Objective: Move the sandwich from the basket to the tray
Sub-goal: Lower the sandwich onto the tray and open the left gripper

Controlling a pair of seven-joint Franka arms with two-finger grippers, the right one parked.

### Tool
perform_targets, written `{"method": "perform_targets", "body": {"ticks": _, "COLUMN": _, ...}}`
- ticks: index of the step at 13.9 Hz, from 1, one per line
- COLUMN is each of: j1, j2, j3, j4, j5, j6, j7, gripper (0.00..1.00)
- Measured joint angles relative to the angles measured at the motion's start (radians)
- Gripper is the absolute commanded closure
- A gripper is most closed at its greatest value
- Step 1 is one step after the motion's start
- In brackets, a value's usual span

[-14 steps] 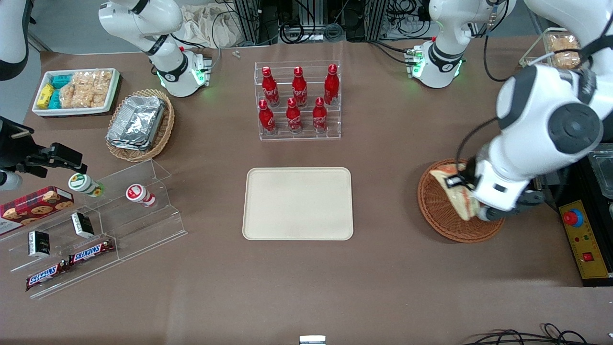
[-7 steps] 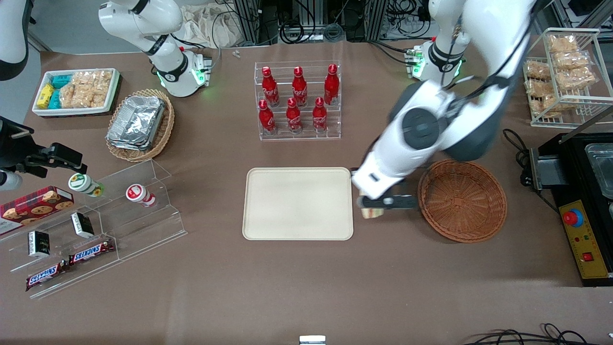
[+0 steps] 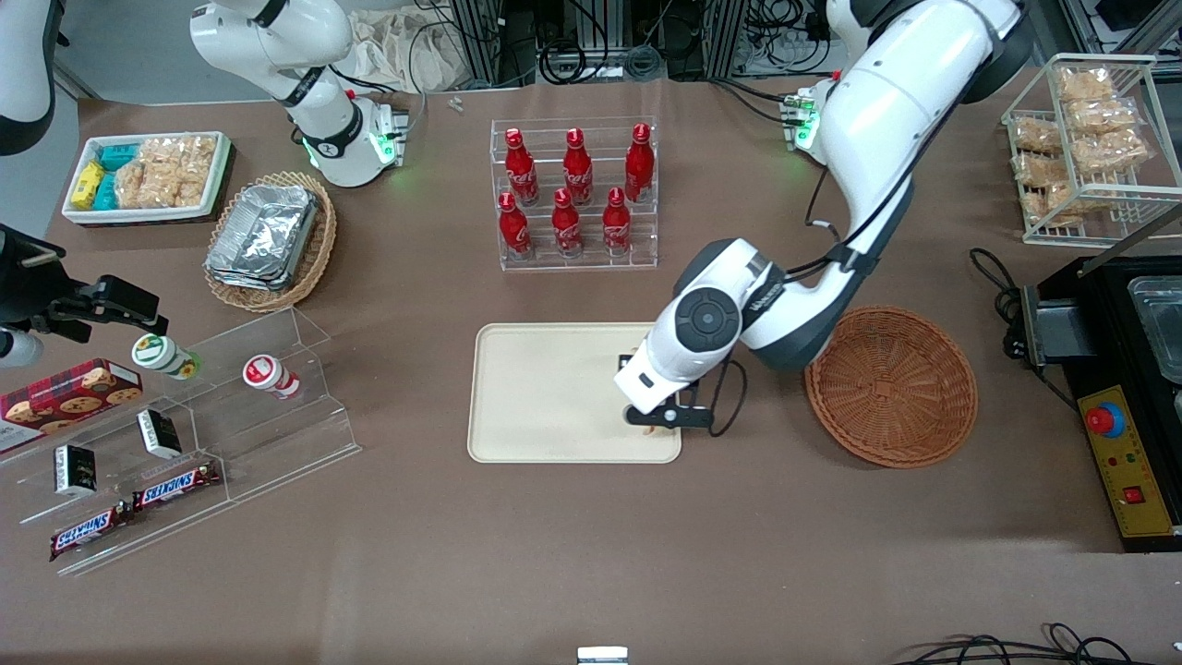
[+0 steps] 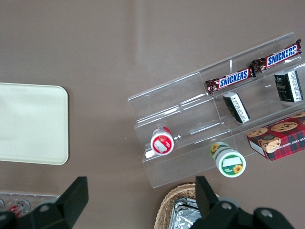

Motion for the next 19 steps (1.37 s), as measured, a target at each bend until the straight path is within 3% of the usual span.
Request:
{"method": "perform_targets", "body": {"ticks": 6, "j1": -0.021, "j2": 0.068, "j3": 0.016, "j4": -0.005, "j5": 0.079, "j6": 0.069, "j7": -0.004, "gripper": 1.00}}
{"method": "perform_targets", "body": {"ticks": 8, "j1": -0.021, "j2": 0.076, "j3": 0.020, "j4": -0.006, "j5": 0.087, "j6": 0.069, "j7": 0.000, "gripper": 0.52}}
{"method": "perform_targets", "body": {"ticks": 9, "j1": -0.020, "j2": 0.077, "j3": 0.021, "j4": -0.006, "j5": 0.088, "j6": 0.069, "j7": 0.009, "gripper": 0.14}}
{"method": "perform_targets", "body": {"ticks": 10, "j1": -0.019, "j2": 0.077, "j3": 0.022, "j4": -0.005, "j5": 0.089, "j6": 0.069, "j7": 0.015, "gripper": 0.00}}
{"method": "perform_targets", "body": {"ticks": 14, "j1": -0.017, "j2": 0.069, "j3": 0.022, "j4": 0.004, "j5": 0.090, "j6": 0.055, "j7": 0.016, "gripper": 0.00}}
{"method": "perform_targets", "body": {"ticks": 19, "j1": -0.014, "j2": -0.073, "j3": 0.048, "j4": 0.049, "j5": 0.092, "j6": -0.172, "j7": 0.016, "gripper": 0.00}}
